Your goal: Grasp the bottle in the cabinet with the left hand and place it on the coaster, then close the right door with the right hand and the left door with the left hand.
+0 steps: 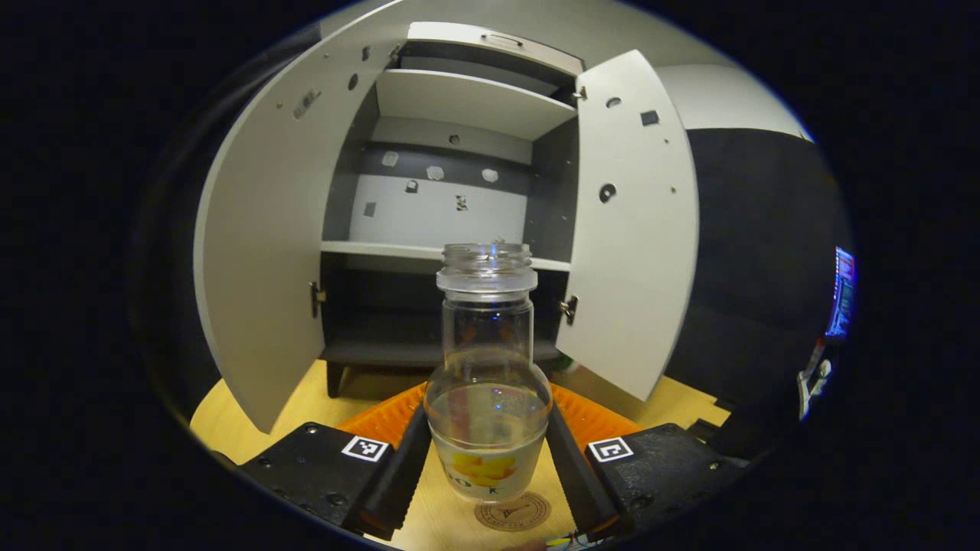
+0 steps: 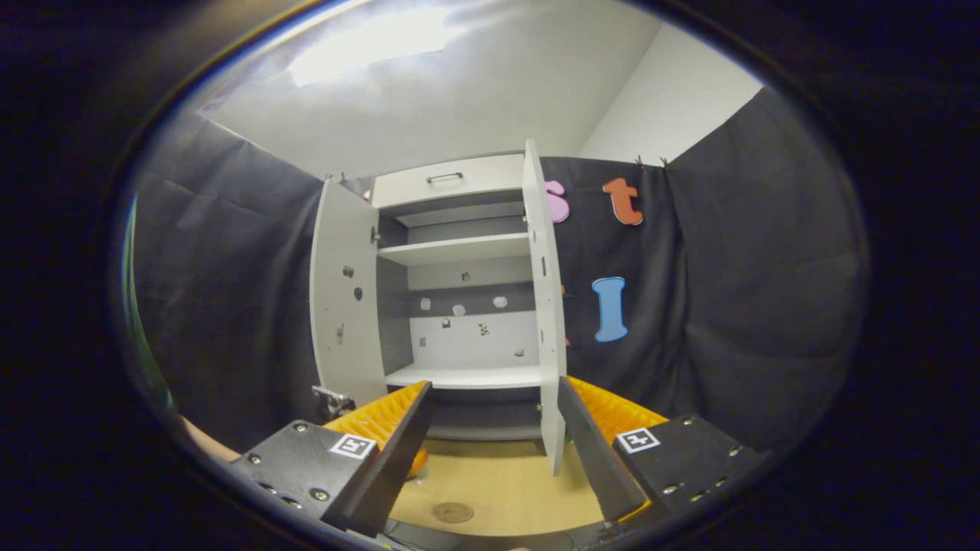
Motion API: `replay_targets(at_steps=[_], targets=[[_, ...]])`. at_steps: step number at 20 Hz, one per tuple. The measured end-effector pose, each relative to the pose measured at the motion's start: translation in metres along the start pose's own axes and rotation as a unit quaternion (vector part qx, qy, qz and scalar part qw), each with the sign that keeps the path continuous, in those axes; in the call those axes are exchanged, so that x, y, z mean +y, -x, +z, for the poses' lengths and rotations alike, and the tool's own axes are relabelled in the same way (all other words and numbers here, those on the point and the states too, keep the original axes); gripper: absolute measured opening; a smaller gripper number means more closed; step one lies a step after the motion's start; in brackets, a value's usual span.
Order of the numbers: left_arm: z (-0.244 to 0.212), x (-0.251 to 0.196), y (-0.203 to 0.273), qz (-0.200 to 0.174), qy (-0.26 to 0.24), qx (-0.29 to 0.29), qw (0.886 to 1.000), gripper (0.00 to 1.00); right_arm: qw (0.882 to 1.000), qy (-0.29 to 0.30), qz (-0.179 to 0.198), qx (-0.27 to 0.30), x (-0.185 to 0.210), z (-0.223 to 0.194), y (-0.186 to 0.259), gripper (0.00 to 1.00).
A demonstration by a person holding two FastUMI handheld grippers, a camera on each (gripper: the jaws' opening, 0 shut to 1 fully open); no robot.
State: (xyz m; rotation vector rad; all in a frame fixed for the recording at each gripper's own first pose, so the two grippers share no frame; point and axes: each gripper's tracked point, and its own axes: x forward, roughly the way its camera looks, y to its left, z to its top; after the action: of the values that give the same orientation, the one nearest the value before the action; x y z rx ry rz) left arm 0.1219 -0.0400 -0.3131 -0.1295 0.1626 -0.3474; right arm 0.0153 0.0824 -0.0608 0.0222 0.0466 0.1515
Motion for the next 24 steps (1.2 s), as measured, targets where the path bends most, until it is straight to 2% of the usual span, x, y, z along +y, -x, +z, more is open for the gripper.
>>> replay_targets(at_steps=[3,6,7,8,12,17,24], targets=[[-0.048,-0.034,0.0,-0.055,-0.015,0.028,0.998,0.8,1.0,-0.01,0.01,-0.013,0.006,0.003,-0.022,0.99],[-0.088,-0.053,-0.002,-0.089,-0.028,0.053,0.994,0.8,0.999,-0.018,0.034,-0.029,0.021,0.0,-0.037,0.99],[-0.098,-0.057,-0.002,-0.099,-0.034,0.062,0.993,0.8,0.999,-0.021,0.034,-0.034,0.021,-0.001,-0.042,0.94],[-0.103,-0.058,-0.003,-0.107,-0.044,0.059,0.992,0.8,0.998,-0.026,0.033,-0.042,0.019,0.0,-0.045,0.98],[-0.11,-0.06,-0.009,-0.14,-0.053,0.056,0.987,0.8,0.998,-0.041,0.039,-0.041,0.019,-0.011,-0.065,0.98],[-0.113,-0.053,-0.018,-0.175,-0.051,0.055,0.982,0.8,1.0,-0.014,0.017,-0.022,0.008,-0.027,-0.1,0.98],[-0.119,-0.047,-0.025,-0.204,-0.06,0.051,0.976,0.81,1.0,0.004,0.013,-0.012,0.018,-0.036,-0.141,0.98]])
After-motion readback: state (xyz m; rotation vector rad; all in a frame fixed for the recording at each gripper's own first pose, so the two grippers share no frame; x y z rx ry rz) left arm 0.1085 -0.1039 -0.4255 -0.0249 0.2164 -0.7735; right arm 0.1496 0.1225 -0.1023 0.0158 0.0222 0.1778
